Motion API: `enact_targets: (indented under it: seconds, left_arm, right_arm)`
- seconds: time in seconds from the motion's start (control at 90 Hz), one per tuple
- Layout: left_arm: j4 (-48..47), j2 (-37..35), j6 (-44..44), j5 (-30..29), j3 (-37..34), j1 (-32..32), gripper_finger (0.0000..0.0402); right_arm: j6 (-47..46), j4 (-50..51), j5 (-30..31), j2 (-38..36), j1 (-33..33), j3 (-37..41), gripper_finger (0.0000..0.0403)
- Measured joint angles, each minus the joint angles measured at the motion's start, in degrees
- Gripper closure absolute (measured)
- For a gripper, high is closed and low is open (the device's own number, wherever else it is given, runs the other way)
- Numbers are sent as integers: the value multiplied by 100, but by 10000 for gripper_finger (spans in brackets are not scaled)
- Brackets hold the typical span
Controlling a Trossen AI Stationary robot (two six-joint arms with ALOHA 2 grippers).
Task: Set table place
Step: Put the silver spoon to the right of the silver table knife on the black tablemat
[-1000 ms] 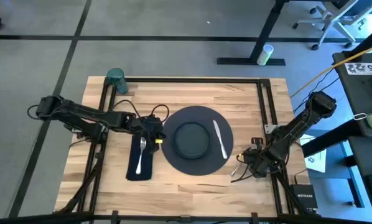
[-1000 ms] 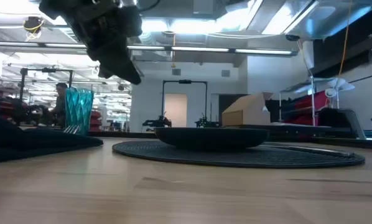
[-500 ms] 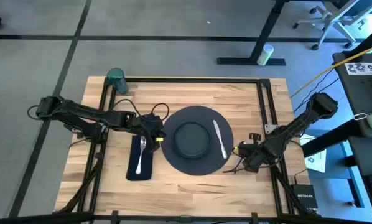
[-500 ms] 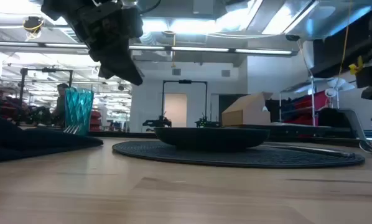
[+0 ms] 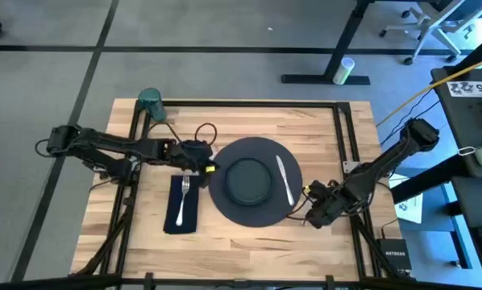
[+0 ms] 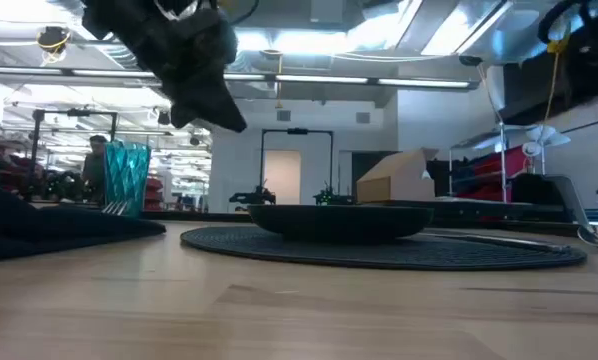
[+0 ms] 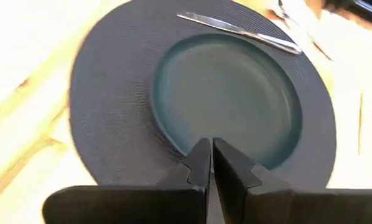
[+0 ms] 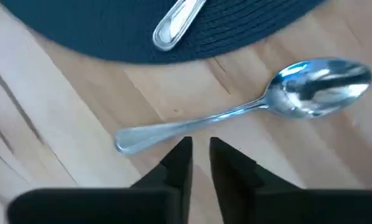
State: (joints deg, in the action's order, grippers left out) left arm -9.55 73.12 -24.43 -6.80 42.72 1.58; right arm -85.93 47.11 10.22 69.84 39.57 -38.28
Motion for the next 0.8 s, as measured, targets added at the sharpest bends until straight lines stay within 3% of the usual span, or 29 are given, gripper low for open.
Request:
enact_targets:
  seconds: [0.2,0.489,0.8]
  left_arm:
    - [-164,0,-76,21,0,90,401]
    - [-515,0,39,23,0,90,401]
    - [-882,0,367,23,0,88,401]
  right_arm:
    - [-1470,26,209,56,-2,0,286]
    - [-1482,-383,38,660,-859,-7,294]
    - [-1576,-807,-228,1069,-927,-123,308]
